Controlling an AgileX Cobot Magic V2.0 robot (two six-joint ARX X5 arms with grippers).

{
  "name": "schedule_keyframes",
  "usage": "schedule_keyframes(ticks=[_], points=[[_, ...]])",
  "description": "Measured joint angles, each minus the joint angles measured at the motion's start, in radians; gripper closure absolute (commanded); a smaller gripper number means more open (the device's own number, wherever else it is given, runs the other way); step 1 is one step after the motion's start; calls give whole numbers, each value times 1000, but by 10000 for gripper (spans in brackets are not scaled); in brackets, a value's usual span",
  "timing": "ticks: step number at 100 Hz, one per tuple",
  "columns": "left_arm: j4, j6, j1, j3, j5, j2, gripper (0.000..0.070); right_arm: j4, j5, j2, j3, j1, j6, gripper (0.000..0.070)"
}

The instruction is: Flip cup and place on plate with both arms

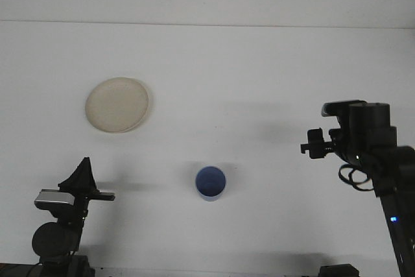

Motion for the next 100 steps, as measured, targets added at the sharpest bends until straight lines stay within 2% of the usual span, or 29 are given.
schedule_keyframes(ticks=[26, 59, 70, 100], points=[[0, 0, 0, 0, 0, 0, 689, 190, 0, -284, -298, -18, 0, 270], [0, 0, 0, 0, 0, 0, 689, 619, 0, -575, -682, -18, -1, 271], [0, 0, 0, 0, 0, 0, 689, 711, -2, -616, -742, -18, -1, 271], [0, 0, 0, 0, 0, 0, 689, 721, -1, -627, -744, -18, -1, 271]])
